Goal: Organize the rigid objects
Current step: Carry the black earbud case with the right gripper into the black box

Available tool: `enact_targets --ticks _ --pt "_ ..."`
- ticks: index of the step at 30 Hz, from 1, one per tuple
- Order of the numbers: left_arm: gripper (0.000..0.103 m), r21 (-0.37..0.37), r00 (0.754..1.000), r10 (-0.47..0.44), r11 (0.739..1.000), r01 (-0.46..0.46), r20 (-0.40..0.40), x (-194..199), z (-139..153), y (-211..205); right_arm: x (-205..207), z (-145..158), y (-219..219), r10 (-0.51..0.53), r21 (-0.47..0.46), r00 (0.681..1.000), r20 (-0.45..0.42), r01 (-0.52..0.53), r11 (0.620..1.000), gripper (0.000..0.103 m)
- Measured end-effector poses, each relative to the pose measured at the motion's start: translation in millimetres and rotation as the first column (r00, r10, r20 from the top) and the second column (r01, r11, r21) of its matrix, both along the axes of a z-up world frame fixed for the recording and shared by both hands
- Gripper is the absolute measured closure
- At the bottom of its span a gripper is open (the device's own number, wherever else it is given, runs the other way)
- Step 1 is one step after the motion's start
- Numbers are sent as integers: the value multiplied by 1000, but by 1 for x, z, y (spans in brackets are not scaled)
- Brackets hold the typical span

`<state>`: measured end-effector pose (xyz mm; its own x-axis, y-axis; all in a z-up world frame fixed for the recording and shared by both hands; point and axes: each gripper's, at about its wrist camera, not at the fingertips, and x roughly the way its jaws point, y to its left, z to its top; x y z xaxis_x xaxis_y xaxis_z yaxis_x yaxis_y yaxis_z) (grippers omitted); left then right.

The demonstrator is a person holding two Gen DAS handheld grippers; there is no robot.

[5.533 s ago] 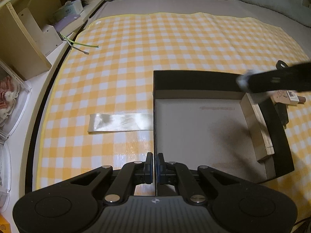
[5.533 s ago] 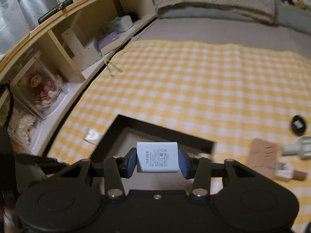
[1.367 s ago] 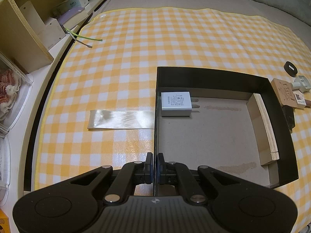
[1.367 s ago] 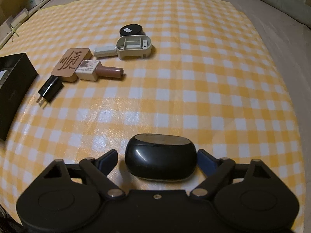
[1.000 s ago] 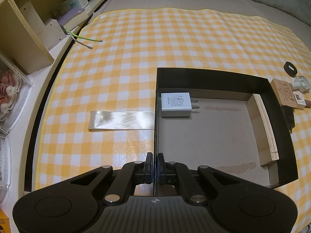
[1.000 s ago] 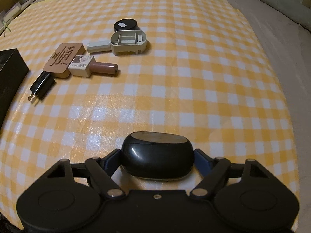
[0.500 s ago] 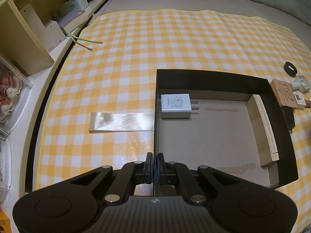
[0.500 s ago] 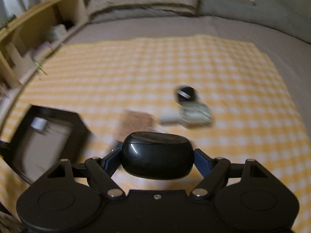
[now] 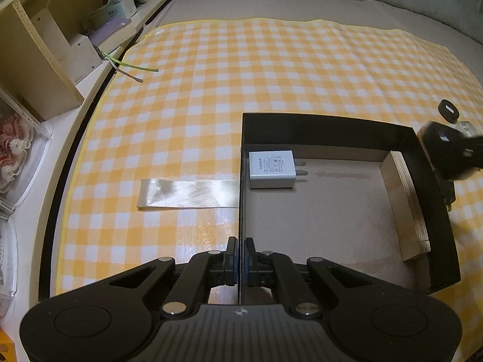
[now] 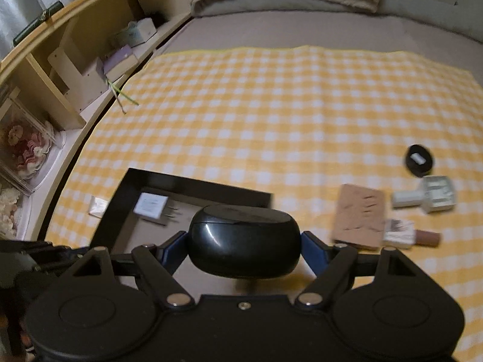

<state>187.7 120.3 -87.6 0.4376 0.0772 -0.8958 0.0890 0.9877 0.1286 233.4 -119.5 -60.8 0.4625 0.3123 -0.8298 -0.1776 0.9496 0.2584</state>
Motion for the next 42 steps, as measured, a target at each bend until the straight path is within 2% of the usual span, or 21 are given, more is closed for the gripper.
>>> enact_targets --ticks 12,17,29,42 --pt "99 2 1000 -6 1000 6 -9 2 -5 -1 31 -28 56 -41 -11 994 -99 40 999 22" --pt "99 -3 1000 -6 1000 6 -13 3 -6 -1 38 -36 73 -45 -66 993 -110 38 997 22" --pt "99 -6 1000 -6 1000 6 -14 5 -7 -1 53 -53 78 -94 -102 986 -139 80 992 22" --pt "99 -2 1000 -6 1000 6 -15 6 -10 -2 50 -49 79 -84 -122 988 -128 68 990 20"
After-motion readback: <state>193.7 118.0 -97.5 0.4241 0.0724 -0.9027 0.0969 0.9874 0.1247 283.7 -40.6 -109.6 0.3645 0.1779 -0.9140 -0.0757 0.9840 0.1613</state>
